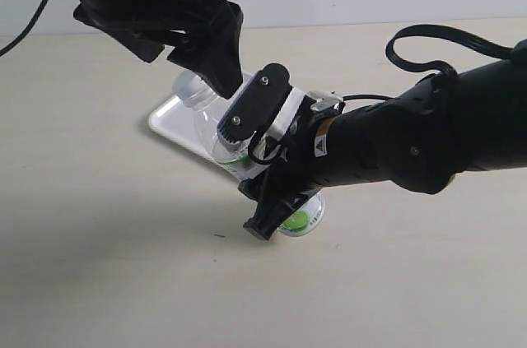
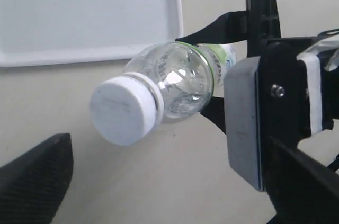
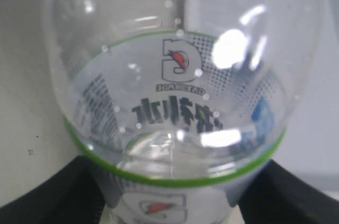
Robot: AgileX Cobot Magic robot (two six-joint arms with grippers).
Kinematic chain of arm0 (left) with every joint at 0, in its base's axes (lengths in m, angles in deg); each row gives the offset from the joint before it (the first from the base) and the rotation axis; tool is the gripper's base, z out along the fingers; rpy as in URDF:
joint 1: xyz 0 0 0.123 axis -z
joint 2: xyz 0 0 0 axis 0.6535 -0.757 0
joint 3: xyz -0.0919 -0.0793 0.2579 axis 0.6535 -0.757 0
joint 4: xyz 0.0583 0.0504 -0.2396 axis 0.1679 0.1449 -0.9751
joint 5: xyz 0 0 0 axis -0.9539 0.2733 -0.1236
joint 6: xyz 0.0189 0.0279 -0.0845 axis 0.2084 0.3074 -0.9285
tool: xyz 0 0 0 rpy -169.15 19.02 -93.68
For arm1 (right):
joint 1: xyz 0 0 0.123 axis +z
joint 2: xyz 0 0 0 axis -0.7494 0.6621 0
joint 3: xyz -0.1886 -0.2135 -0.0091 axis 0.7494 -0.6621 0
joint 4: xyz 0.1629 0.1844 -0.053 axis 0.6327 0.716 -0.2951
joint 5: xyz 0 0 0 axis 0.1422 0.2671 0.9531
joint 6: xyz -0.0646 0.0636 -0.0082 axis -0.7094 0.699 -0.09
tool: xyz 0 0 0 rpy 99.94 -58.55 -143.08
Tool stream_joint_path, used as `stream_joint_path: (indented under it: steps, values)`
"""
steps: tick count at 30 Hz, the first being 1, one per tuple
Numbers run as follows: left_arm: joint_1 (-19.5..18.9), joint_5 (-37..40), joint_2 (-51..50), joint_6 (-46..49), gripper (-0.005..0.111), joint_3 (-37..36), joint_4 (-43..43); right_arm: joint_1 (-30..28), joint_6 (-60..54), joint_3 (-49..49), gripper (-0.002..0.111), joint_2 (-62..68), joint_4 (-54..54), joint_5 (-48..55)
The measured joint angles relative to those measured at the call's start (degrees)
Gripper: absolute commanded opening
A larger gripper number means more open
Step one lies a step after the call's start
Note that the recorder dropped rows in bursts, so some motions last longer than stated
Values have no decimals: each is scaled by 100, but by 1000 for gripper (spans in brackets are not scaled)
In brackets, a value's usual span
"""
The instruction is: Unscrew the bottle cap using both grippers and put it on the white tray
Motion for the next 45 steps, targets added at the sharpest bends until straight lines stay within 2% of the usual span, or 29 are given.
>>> stream_joint_path:
  steps: [5,10,15,17,26,34,45]
  values:
    - [0,-96,0,169,92,-24,0,0,0,-41,0,-68,0,41]
    - [0,-312,0,343,92,-36,-59,0,24,-938,0,-555,105,-793]
    - [0,-364,-13,1111,92,-70,-1049,0,46,-1026,0,-631,221,-841]
    - [0,-375,-13,1185,92,-70,-1154,0,46,-1038,0,-631,242,-845]
    - [-373,-425,-27,1219,92,-70,-1177,0,67,-1583,0,-645,396,-1892]
    - [-388,-448,-549,1406,92,-70,-1646,0,67,-1618,0,-645,424,-1978]
    - [-388,-749,-823,1477,90,-93,-1680,0,67,-1629,0,-645,434,-1990]
